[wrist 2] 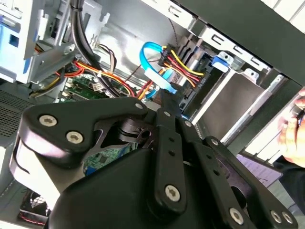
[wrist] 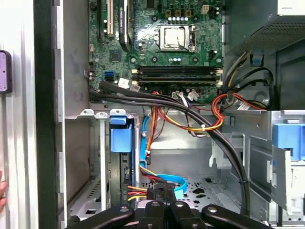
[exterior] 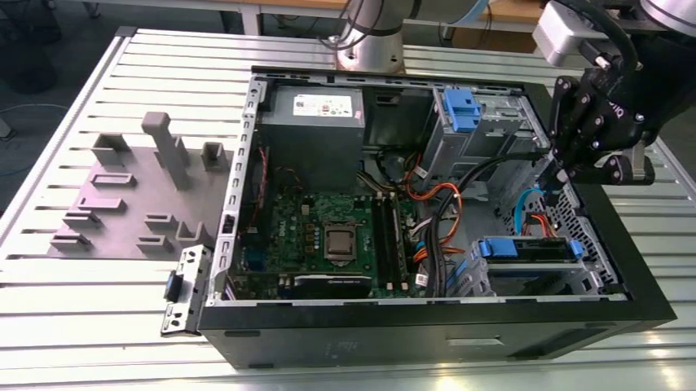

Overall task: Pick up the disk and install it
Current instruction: 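Insert the second disk wire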

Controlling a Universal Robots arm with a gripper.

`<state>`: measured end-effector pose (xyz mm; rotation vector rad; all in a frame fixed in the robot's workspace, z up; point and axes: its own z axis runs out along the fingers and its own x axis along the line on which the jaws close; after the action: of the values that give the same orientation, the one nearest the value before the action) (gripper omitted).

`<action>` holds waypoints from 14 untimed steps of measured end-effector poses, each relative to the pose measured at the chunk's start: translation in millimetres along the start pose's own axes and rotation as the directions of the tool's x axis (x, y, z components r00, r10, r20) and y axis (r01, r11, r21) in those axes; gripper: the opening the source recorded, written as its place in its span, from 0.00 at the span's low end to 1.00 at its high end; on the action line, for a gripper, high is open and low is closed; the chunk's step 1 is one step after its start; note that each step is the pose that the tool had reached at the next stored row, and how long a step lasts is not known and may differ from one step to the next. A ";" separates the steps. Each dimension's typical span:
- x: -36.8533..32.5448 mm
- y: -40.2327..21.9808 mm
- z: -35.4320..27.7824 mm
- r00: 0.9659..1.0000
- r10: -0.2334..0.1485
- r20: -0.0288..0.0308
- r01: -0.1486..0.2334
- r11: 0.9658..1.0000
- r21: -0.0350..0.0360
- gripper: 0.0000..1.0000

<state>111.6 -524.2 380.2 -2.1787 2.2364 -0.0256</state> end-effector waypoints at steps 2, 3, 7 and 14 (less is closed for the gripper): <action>-0.6 0.0 0.6 1.000 -0.001 -0.021 0.001 1.000 0.001 0.11; -0.9 -0.1 1.2 1.000 -0.001 -0.031 0.001 1.000 0.001 0.18; -2.0 -0.5 3.8 0.999 -0.001 -0.044 0.001 1.000 0.001 0.18; -3.0 -1.8 7.9 0.999 -0.001 -0.046 0.001 1.000 0.000 0.19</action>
<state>113.7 -521.3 372.4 -2.2015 2.2586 -0.0762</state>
